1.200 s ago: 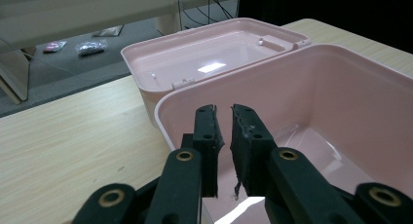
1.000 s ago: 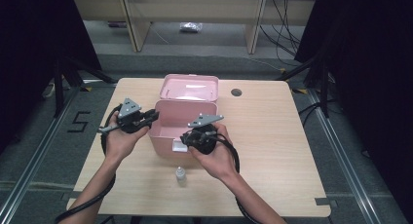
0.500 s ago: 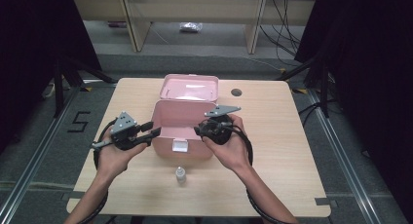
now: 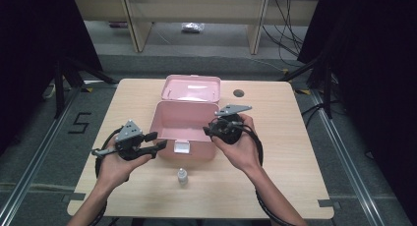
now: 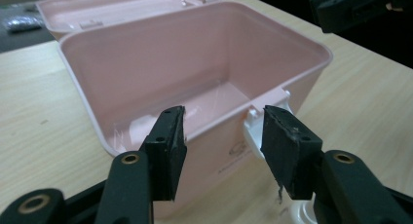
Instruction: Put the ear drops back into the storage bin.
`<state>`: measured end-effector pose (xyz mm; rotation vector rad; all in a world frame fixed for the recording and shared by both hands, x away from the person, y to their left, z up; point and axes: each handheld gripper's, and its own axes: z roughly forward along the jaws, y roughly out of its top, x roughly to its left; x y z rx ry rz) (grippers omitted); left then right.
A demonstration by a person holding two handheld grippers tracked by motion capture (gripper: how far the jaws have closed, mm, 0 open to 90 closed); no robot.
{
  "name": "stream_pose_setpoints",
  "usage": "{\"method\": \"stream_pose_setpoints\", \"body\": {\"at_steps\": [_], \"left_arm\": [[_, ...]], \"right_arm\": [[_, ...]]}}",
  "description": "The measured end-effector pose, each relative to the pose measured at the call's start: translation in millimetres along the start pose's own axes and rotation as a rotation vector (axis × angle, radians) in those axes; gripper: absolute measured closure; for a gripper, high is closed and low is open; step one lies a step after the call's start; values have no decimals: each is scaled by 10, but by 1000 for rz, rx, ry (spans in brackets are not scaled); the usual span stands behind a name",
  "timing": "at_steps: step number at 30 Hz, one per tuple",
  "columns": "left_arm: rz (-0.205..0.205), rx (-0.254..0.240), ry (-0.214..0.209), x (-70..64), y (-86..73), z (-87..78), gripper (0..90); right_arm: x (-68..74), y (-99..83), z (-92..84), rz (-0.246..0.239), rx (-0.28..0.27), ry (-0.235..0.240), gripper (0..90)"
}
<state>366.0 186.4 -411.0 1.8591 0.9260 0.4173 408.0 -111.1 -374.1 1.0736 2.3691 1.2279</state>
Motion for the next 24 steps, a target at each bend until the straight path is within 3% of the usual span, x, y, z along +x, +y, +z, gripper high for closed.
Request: {"method": "stream_pose_setpoints", "body": {"at_steps": [5,6,7,9,11,12,13,17,19,24], "left_arm": [[-1,71,-34,-35,24,19,487],[4,83,-39,-65,32,22,487],[4,88,-50,-81,33,30,487],[25,126,-55,-95,40,14,483],[19,160,-67,-125,43,21,485],[20,172,-70,-141,45,23,487],[20,172,-70,-141,45,23,492],[34,232,-95,-223,74,55,503],[31,237,-102,-242,79,66,511],[46,319,-120,-314,97,140,534]], "right_arm": [[-54,-20,-44,-10,15,-21,702],[-71,-31,-65,13,29,-24,697],[-94,-38,-71,-5,23,-36,696],[-106,-41,-96,6,41,-37,692],[-115,-54,-115,16,43,-41,691],[-132,-53,-122,1,39,-38,690],[-123,-66,-127,21,45,-43,690],[-117,-80,-140,30,57,-47,690],[-119,-76,-148,30,61,-42,689],[-133,-79,-192,0,61,-49,689]]}}
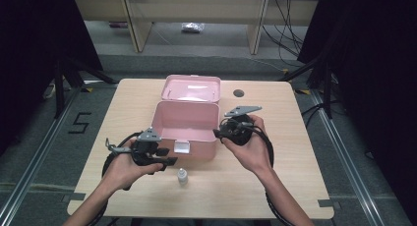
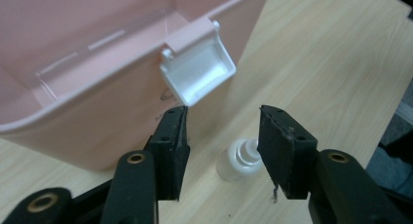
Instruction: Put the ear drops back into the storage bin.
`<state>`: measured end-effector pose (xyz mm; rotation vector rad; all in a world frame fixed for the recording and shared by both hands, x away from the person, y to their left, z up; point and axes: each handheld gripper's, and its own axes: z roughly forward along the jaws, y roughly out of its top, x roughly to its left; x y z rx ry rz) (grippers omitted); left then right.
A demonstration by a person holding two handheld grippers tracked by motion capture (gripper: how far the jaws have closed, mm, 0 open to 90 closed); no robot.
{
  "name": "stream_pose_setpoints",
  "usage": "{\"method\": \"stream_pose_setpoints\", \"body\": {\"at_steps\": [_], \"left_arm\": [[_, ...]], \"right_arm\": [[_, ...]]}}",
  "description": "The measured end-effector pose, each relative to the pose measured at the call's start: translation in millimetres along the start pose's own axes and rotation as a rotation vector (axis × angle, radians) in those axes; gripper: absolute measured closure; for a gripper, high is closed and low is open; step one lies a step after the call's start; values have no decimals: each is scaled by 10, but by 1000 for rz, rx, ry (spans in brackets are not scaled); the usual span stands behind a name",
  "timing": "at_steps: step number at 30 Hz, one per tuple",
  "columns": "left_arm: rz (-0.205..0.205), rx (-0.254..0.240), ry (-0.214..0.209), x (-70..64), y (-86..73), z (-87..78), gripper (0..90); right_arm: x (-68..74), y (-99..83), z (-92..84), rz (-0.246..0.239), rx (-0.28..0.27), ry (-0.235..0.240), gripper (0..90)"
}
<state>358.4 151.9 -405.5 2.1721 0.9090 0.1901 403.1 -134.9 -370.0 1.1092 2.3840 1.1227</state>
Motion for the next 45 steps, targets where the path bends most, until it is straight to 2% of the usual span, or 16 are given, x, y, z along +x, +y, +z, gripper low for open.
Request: {"method": "stream_pose_setpoints", "body": {"at_steps": [2,4,7,8,9,12,13,15,17,29,31,32,33,34,40,45], "left_arm": [[-3,44,-19,-38,24,49,540],[-2,73,-29,-59,41,79,546],[19,131,-41,-78,71,120,556],[3,131,-44,-102,73,149,559],[35,174,-48,-88,85,154,563],[14,179,-39,-121,82,213,571],[45,227,-39,-118,90,248,572],[41,247,-49,-134,91,295,574],[37,255,-49,-146,92,316,578],[37,327,-44,-228,97,519,599],[56,353,-40,-228,103,539,601],[94,385,-44,-201,113,538,601],[90,393,-33,-215,113,559,606],[64,379,-30,-232,104,580,607],[86,398,-27,-222,113,605,617],[84,406,-29,-216,118,625,624]], "right_arm": [[10,-3,-15,21,8,2,689],[-13,-6,-19,-10,3,-7,689],[-12,-6,-26,0,14,-4,689],[-4,-9,-24,15,15,3,689],[0,-5,-32,24,18,4,690],[-4,1,-31,13,12,0,690],[-2,3,-32,12,15,2,690],[2,3,-25,2,14,1,690],[12,7,-31,17,19,6,690],[-9,11,-44,-5,15,-4,689],[-13,12,-43,-10,11,-4,689],[-13,13,-44,-10,11,-4,689],[-10,13,-48,-4,13,-1,690],[-10,11,-46,-6,13,-4,690],[-16,7,-42,-14,12,-3,690],[-10,4,-41,14,19,6,689]]}}
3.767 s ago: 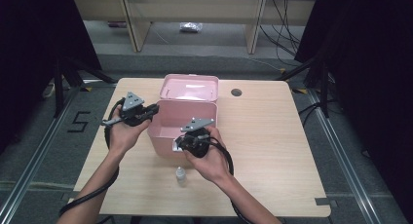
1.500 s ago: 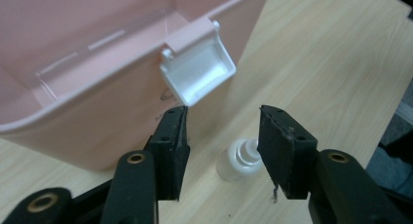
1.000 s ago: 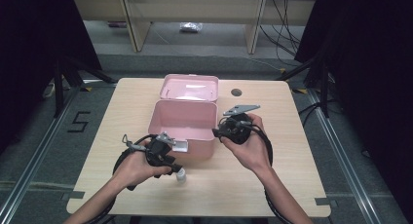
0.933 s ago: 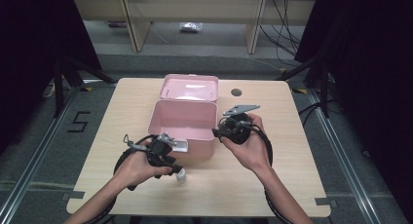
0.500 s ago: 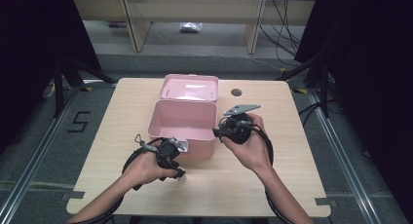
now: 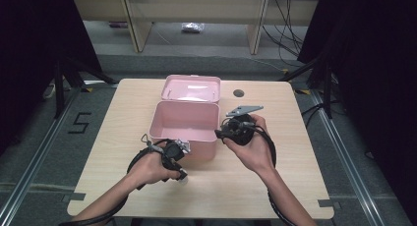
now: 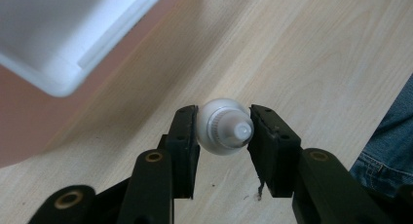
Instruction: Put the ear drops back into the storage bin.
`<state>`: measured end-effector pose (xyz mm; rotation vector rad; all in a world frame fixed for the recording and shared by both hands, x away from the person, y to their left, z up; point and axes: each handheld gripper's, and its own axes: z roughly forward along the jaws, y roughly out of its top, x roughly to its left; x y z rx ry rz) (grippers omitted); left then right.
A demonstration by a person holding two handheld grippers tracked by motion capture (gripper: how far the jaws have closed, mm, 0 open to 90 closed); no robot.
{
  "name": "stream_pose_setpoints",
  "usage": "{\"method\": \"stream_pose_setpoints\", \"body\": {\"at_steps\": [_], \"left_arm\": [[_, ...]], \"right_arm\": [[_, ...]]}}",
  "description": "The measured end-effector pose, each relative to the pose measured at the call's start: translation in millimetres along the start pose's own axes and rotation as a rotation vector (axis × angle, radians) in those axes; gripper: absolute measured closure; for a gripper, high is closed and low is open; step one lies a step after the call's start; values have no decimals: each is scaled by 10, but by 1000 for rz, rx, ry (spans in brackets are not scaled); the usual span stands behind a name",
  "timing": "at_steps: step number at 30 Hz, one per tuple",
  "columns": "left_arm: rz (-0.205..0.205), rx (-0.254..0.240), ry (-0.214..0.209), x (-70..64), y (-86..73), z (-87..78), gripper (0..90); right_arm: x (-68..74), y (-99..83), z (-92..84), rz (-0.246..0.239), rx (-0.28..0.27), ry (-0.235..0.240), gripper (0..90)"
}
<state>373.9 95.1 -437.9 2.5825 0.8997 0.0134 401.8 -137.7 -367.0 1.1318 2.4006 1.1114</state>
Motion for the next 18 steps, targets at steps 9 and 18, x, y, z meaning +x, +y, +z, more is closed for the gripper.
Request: {"method": "stream_pose_setpoints", "body": {"at_steps": [9,18], "left_arm": [[24,23,2,0,44,-14,649],[46,55,2,-4,119,-14,660]], "right_arm": [[29,-12,27,23,-22,-6,689],[2,-11,31,-17,-12,-1,687]]}}
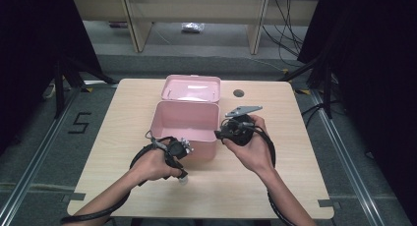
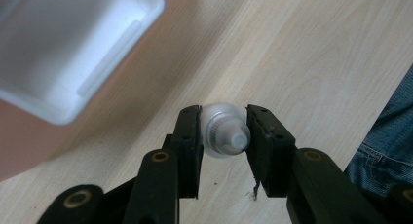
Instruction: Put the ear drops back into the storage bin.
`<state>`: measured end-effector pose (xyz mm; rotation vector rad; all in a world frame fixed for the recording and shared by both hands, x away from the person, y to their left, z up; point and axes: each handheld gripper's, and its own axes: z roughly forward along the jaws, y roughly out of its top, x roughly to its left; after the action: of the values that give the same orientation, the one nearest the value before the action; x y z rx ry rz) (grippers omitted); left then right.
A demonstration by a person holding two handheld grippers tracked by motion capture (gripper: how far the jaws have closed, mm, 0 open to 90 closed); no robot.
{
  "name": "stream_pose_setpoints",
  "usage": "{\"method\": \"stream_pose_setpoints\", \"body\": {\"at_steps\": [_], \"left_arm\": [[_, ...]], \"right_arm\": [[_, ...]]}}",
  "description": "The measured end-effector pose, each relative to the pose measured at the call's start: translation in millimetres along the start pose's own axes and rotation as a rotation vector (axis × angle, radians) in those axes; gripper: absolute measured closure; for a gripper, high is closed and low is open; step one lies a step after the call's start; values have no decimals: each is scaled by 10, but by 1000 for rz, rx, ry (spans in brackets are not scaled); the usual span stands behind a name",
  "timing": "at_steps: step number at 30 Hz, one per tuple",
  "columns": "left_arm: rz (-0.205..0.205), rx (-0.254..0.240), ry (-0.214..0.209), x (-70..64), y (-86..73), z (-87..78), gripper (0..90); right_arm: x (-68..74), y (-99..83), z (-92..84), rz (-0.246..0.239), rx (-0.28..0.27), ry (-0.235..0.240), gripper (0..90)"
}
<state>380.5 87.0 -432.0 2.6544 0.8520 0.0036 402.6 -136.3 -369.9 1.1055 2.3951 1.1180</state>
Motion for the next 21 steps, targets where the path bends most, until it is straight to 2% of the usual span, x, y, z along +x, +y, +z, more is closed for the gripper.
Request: {"method": "stream_pose_setpoints", "body": {"at_steps": [1,2,7,8,9,11,14,20,21], "left_arm": [[0,0,0,0,0,0,661],[3,6,-3,-5,15,-1,664],[15,20,1,-13,36,-5,679],[16,19,2,-15,39,-5,686],[58,53,3,9,43,-34,695],[44,39,4,-1,37,-28,707],[61,34,3,-15,17,-31,711],[67,25,-2,-12,4,-41,713],[71,29,-3,-9,3,-47,713]], "right_arm": [[-13,1,6,-19,-8,2,688],[5,-2,-3,9,3,-1,687],[-7,1,-18,2,11,-4,687],[3,-2,-22,23,17,5,687],[-3,-3,-21,17,15,4,687],[-4,-5,-21,17,17,4,686],[-7,-7,-20,18,19,-1,686],[0,-7,-11,13,19,-1,686],[-9,-6,-5,1,14,2,685]]}}
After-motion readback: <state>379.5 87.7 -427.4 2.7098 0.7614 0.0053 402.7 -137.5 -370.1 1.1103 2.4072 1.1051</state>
